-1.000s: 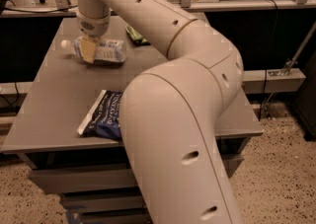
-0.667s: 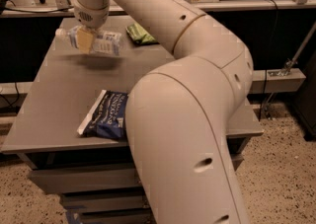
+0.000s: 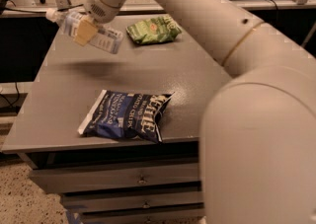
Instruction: Place blue plastic bottle upright
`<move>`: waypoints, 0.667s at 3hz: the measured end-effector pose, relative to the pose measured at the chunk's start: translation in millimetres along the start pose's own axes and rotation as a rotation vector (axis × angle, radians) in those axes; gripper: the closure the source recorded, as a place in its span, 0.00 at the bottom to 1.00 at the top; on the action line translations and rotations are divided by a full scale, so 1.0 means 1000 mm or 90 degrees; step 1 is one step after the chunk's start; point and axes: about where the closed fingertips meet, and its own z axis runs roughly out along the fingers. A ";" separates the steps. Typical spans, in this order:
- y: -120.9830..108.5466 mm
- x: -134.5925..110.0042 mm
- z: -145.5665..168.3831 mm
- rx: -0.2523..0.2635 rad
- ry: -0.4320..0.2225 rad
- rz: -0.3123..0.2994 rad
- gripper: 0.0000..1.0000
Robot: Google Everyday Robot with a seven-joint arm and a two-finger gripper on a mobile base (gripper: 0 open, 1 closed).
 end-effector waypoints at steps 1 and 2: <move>0.004 0.000 -0.014 -0.009 -0.143 0.000 1.00; -0.016 -0.001 -0.045 0.031 -0.292 0.005 1.00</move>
Offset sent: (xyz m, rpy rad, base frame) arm 0.0247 -0.0820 0.0869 0.7453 -0.2981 -0.0034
